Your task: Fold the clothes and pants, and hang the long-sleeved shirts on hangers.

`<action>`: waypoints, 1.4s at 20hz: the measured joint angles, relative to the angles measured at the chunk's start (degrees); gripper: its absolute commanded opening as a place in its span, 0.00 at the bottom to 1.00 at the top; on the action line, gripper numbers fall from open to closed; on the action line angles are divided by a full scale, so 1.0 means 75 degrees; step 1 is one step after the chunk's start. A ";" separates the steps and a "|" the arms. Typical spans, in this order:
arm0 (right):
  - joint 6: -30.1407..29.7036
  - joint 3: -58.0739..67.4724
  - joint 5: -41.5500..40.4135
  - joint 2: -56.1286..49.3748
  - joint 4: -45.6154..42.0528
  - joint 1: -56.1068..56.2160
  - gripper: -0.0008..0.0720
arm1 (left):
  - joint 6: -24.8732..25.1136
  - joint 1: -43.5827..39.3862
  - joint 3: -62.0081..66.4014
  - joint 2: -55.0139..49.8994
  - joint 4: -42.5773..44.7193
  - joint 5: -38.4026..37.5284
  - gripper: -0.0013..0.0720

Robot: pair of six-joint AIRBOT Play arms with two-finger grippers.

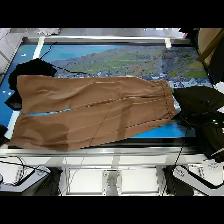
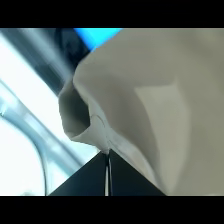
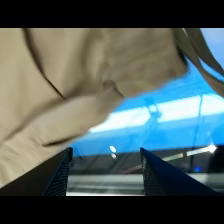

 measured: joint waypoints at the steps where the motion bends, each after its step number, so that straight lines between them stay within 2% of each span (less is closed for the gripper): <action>1: -0.0003 -0.0012 -0.0023 0.0000 0.0061 -0.0006 0.67 | -0.0035 0.0020 -0.0283 0.0000 0.0143 0.0093 0.03; 7: -0.0003 -0.0026 0.0035 0.0000 0.0248 -0.0006 0.67 | -0.0125 0.0093 -0.1201 0.0006 0.0455 0.0627 0.04; 8: -0.0003 -0.0026 0.0041 0.0000 0.0256 -0.0006 0.67 | -0.0134 0.0102 -0.1247 0.0006 0.0475 0.0673 0.07; 10: -0.0003 -0.0026 0.0073 0.0000 0.0277 -0.0006 0.67 | -0.0134 0.0111 -0.1306 0.0006 0.0495 0.0749 0.43; 19: -0.0047 -0.0026 0.0510 0.0000 0.0227 -0.0006 0.67 | -0.0216 0.0487 -0.1070 0.0504 0.0866 0.0682 0.47; 20: -0.0082 -0.0026 0.0545 0.0000 0.0213 -0.0006 0.67 | -0.0271 0.0734 -0.1029 0.0592 0.1000 0.0621 0.54; 21: -0.0111 -0.0026 0.0580 0.0000 0.0192 -0.0006 0.67 | -0.0393 0.1081 -0.1000 0.0659 0.1119 0.0554 0.54; 22: -0.0134 -0.0026 0.0586 0.0000 0.0187 -0.0006 0.67 | -0.0493 0.1469 -0.0985 0.0694 0.1174 0.0554 0.61; 25: -0.0172 -0.0026 0.0595 0.0000 0.0160 -0.0006 0.67 | -0.0568 0.2480 -0.0965 0.0662 0.0653 0.0749 0.95; 28: -0.0189 -0.0026 0.0428 0.0000 0.0154 -0.0006 0.67 | -0.0006 0.2879 -0.0962 0.0353 -0.0766 0.0909 0.96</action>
